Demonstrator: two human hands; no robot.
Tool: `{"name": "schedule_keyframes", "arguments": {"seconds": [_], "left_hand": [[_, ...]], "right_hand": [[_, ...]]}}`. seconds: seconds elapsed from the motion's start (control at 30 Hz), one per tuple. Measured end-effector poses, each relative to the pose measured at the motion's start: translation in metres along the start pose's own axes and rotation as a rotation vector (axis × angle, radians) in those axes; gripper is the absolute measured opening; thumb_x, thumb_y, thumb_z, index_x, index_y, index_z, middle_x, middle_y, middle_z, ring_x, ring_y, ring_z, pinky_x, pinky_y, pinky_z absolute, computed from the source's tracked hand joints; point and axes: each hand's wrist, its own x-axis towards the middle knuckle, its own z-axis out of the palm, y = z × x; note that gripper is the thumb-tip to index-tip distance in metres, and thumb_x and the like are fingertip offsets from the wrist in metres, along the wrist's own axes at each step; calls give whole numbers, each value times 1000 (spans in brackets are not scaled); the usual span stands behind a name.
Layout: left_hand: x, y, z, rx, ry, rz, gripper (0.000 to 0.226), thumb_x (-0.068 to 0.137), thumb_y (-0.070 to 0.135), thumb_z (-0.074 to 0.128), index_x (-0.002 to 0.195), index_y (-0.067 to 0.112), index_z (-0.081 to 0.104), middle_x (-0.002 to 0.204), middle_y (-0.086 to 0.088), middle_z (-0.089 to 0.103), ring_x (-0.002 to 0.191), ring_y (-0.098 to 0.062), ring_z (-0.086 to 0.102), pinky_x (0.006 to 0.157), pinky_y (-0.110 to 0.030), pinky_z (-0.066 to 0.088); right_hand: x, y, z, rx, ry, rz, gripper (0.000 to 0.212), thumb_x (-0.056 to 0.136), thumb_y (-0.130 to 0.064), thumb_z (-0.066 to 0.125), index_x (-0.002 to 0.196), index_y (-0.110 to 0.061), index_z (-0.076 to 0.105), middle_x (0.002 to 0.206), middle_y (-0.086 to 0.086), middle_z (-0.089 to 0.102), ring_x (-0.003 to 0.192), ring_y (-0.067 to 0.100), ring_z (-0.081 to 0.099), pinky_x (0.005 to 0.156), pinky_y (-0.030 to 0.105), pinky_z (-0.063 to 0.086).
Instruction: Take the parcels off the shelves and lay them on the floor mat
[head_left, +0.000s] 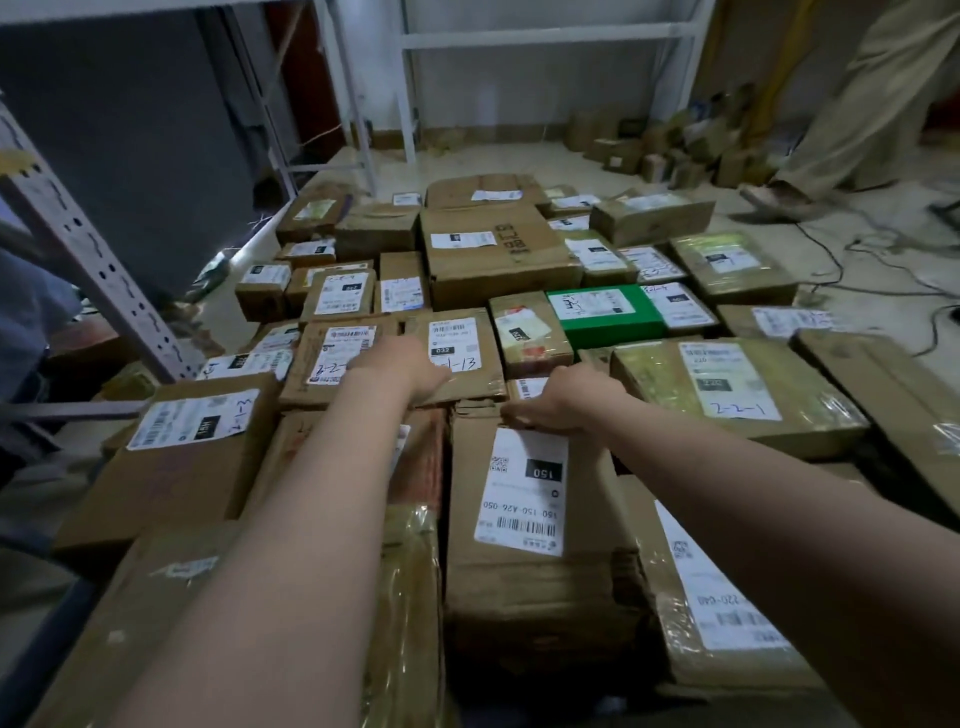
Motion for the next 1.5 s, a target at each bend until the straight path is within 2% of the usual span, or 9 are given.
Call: {"name": "schedule_keyframes", "arguments": {"seconds": [0.13, 0.3, 0.4, 0.47, 0.57, 0.67, 0.73, 1.1, 1.5], "left_hand": [[-5, 21, 14, -76, -370, -69, 57, 93, 48, 57, 133, 7, 50, 120, -17, 66, 106, -33, 66, 100, -44, 50], [-4, 23, 21, -101, -378, -96, 56, 90, 48, 65, 128, 10, 49, 118, -15, 65, 97, -29, 69, 87, -42, 56], [-2, 28, 24, -54, -300, -62, 52, 89, 47, 65, 124, 10, 53, 109, -9, 62, 86, -23, 63, 72, -36, 52], [0, 35, 26, -1, -188, -26, 50, 89, 43, 65, 126, 10, 54, 108, -7, 56, 85, -21, 54, 65, -32, 42], [6, 50, 29, -2, -83, 54, 50, 87, 45, 65, 123, 13, 56, 101, -4, 51, 89, -22, 51, 63, -29, 39], [11, 68, 31, -50, -70, 146, 54, 82, 57, 66, 117, 16, 59, 101, -3, 57, 91, -22, 55, 73, -34, 48], [13, 80, 34, -45, -78, 190, 56, 81, 58, 65, 117, 16, 60, 105, -4, 60, 93, -23, 58, 81, -37, 52], [20, 95, 40, 47, 21, 245, 31, 92, 48, 56, 95, 17, 49, 95, -4, 51, 88, -24, 52, 70, -34, 41], [39, 107, 43, 62, 222, 288, 32, 96, 49, 50, 99, 17, 56, 101, -8, 61, 85, -26, 54, 65, -32, 43]], "right_hand": [[4, 0, -2, 35, 67, -22, 87, 73, -83, 57, 124, -12, 62, 114, 8, 59, 99, 29, 59, 70, 33, 45], [8, 8, -7, 86, 74, -79, 65, 78, -69, 66, 117, -17, 63, 103, 5, 58, 86, 22, 54, 67, 32, 48], [8, 26, -14, 194, 142, -65, 44, 82, -58, 68, 95, -16, 61, 98, 6, 65, 77, 19, 60, 58, 29, 48], [9, 42, -20, 167, 250, -16, 44, 80, -56, 68, 97, -16, 60, 108, 9, 64, 94, 25, 59, 67, 32, 48], [3, 73, -22, 95, 229, 172, 86, 68, -62, 77, 134, -16, 47, 146, 15, 41, 137, 40, 32, 101, 57, 38], [-5, 99, -19, 142, 59, 311, 122, 58, -58, 88, 153, -24, 19, 162, 16, 10, 148, 47, 6, 107, 75, 18], [-6, 106, -20, 124, 43, 287, 119, 62, -51, 88, 154, -27, 16, 163, 14, 6, 148, 47, 3, 106, 79, 17], [2, 95, -21, 96, 61, 269, 75, 84, -40, 69, 146, -22, 30, 156, 13, 21, 143, 51, 12, 101, 81, 24], [17, 93, -43, 401, 303, 295, 90, 81, -63, 63, 148, -13, 31, 149, 14, 41, 138, 40, 34, 110, 65, 28]]}}
